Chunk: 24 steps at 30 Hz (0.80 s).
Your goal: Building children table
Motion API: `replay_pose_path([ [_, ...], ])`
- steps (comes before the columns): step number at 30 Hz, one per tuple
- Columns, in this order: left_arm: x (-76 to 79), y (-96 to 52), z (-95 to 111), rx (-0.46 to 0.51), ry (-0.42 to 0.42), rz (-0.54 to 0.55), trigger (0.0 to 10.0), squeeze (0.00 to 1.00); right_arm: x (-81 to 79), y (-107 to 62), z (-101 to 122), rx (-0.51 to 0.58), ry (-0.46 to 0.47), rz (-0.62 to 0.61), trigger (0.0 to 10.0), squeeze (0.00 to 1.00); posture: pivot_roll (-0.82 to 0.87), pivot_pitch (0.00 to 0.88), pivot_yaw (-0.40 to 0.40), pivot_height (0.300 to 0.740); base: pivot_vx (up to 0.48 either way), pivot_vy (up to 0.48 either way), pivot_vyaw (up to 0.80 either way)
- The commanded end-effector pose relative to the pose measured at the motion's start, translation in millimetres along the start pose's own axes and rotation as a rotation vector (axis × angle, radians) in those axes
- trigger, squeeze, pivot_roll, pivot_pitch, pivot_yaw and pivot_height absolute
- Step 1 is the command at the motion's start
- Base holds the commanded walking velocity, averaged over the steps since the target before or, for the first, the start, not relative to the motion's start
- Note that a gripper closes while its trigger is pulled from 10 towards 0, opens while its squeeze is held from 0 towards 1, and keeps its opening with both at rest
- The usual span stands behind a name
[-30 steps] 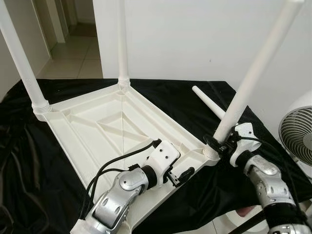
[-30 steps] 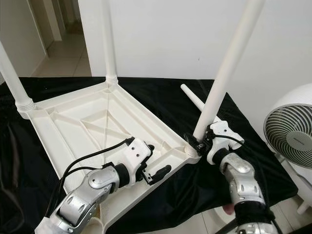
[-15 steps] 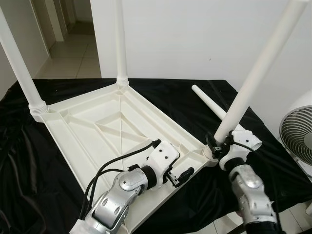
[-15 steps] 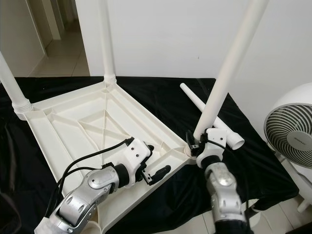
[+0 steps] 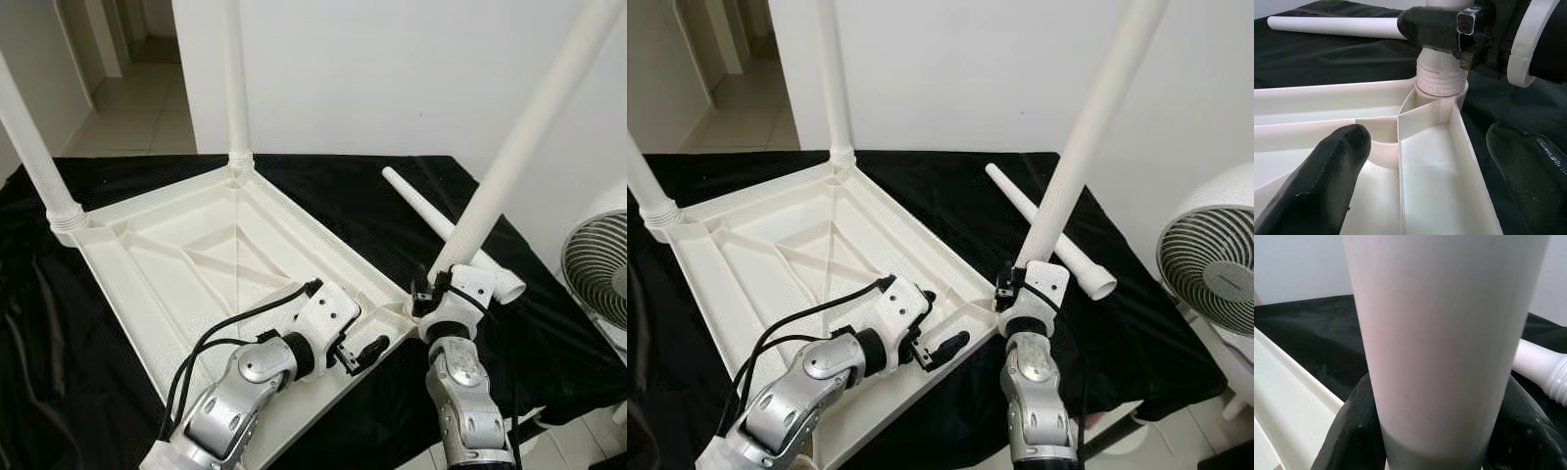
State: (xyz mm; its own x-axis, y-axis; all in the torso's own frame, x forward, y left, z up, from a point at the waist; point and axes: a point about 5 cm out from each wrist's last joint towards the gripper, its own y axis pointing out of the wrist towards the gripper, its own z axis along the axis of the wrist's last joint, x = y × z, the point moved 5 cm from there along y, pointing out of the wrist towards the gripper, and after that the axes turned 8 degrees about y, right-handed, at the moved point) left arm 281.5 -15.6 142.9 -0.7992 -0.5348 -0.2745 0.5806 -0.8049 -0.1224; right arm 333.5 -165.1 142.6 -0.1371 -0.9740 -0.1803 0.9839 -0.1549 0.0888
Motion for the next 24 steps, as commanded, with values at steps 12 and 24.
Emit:
replay_pose_path([
  [12, -3.5, 0.5, 1.1, 0.001, 0.02, -0.022, 10.0, 0.0, 3.1, 7.0, -9.9, -0.031, -0.022, 0.088, 10.0, 1.0, 0.03, 0.0, -0.003, 0.74, 0.0, 0.0, 0.0],
  [24, -5.5, 1.6, 0.9, -0.001, 0.036, -0.04, 10.0, 0.0, -14.3, 11.4, -5.5, -0.037, -0.035, 0.385, 10.0, 0.0, 0.02, 0.0, 0.024, 0.74, 0.0, 0.0, 0.0],
])
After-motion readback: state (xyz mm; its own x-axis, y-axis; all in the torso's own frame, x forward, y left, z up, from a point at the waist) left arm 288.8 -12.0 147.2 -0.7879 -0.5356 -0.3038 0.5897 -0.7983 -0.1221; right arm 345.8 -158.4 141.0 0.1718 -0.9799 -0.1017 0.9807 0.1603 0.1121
